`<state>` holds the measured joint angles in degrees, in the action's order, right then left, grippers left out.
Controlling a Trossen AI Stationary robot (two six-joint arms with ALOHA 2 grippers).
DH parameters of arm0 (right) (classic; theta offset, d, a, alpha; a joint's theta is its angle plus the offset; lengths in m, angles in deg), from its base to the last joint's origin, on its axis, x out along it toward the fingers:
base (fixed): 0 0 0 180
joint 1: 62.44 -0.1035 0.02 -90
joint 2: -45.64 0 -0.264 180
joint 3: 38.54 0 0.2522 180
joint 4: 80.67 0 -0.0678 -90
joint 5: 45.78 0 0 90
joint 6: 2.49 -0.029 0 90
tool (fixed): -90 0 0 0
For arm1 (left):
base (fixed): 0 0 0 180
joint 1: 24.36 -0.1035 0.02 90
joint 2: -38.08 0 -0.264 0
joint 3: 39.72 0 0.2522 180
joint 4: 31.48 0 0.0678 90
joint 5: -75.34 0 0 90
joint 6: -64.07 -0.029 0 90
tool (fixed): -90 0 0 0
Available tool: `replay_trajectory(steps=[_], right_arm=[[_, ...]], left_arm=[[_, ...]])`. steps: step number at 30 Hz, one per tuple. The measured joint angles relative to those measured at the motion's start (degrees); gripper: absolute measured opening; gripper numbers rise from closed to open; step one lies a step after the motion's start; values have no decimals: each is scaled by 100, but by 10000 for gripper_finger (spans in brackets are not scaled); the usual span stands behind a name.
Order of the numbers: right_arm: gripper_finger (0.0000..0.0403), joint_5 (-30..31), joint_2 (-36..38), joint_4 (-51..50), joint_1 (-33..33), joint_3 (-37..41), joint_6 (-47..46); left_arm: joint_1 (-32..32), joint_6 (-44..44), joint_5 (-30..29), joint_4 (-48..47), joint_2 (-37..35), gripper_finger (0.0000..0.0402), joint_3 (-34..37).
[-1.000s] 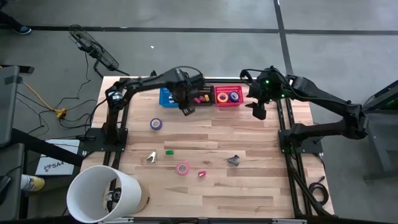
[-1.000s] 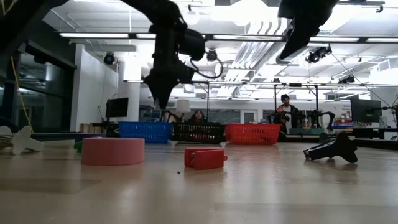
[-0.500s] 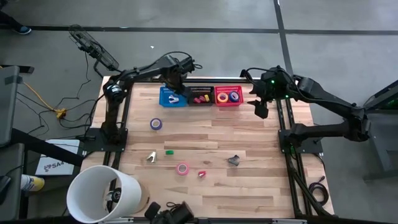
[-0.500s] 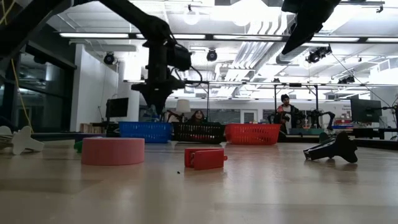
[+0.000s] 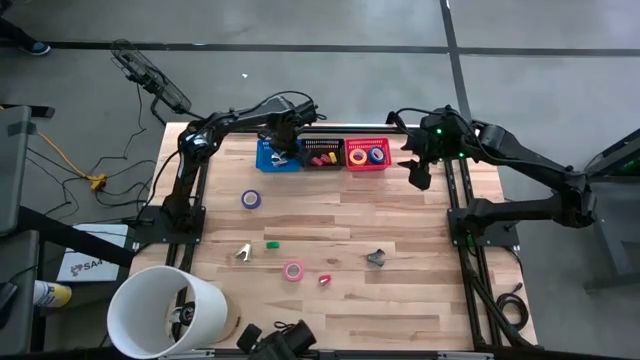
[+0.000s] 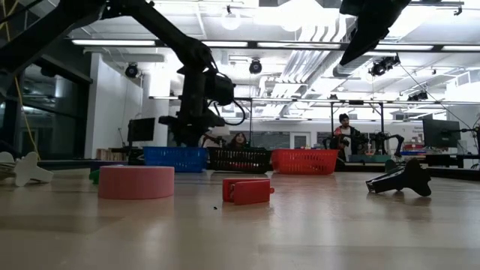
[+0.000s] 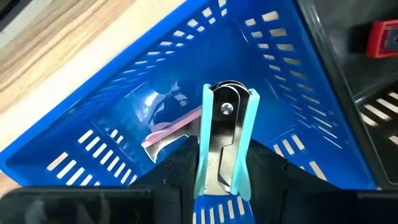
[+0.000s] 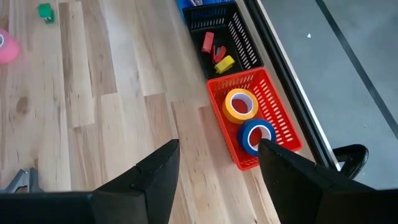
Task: Pick and place Stapler, Stapler remover, tape
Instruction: Put the blue staple remover into the blue bin, then stack the blue and purple tape on top of the yellow tape in the red bin
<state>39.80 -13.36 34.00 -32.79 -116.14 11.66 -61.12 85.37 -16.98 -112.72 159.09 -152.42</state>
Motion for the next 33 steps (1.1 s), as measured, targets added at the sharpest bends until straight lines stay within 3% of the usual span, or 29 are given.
replay_trajectory(steps=[11, 24, 33], right_arm=[[208, 0, 0, 1, 2, 0, -17], [208, -2, 0, 42, 2, 0, -19], [208, -2, 0, 42, 0, 0, -19]], left_arm=[[2, -124, 33, -165, 2, 109, 0], [2, -136, 42, -280, 2, 201, 0], [15, -12, -124, -400, -459, 211, 0]])
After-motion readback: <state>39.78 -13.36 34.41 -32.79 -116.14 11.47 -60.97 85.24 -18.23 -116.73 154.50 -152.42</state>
